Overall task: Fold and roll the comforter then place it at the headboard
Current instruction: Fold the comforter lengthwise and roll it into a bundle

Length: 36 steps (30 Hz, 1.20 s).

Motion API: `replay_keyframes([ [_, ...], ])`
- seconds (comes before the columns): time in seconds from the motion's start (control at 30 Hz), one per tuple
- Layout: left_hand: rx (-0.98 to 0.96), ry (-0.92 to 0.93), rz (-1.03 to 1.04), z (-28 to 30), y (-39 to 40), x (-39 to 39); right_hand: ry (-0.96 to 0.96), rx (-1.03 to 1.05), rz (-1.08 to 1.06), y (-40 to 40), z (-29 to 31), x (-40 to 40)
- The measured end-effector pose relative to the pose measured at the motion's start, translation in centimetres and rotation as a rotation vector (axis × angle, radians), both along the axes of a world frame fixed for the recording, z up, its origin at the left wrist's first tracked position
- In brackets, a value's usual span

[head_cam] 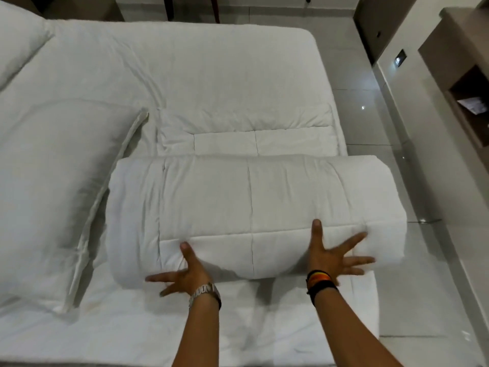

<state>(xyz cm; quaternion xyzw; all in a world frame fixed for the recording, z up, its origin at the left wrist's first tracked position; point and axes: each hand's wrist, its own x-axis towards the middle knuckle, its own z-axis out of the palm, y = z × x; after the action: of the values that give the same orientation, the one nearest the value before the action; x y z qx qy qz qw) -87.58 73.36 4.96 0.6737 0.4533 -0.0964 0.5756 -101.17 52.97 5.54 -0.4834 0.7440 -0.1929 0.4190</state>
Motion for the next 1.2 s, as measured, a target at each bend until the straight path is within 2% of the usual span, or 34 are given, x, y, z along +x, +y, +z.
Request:
replay_keyframes([
  [0.1,-0.154,-0.009,0.165,-1.7,-0.2,0.4,-0.135,0.064,-0.122,0.2,-0.9,0.6],
  [0.23,-0.274,0.124,0.307,-3.5,-0.4,2.5,-0.106,0.043,-0.136,-1.7,-2.5,2.9],
  [0.4,-0.258,0.153,0.211,-3.1,-1.9,3.8,-0.117,-0.064,-0.025,-3.9,-3.1,5.2],
  [0.53,-0.231,0.088,0.100,-1.3,-1.6,3.7,-0.204,-0.162,0.099,-4.3,-2.1,2.8],
  [0.7,-0.240,0.070,0.090,2.1,2.6,-2.1,-0.261,-0.178,0.164,-1.0,1.0,-3.0],
  [0.9,-0.201,0.144,0.182,5.8,11.4,-15.2,-0.250,-0.181,0.230,6.8,4.1,-14.6],
  [1.07,-0.231,0.050,0.179,9.4,16.4,-20.7,-0.333,-0.253,0.238,10.0,8.6,-19.9],
  [1.13,-0.286,-0.077,0.120,10.5,16.2,-20.4,-0.410,-0.290,0.301,9.5,10.9,-19.0],
  [1.2,-0.297,-0.246,-0.023,11.4,15.0,-19.5,-0.422,-0.296,0.431,8.3,12.6,-17.2],
])
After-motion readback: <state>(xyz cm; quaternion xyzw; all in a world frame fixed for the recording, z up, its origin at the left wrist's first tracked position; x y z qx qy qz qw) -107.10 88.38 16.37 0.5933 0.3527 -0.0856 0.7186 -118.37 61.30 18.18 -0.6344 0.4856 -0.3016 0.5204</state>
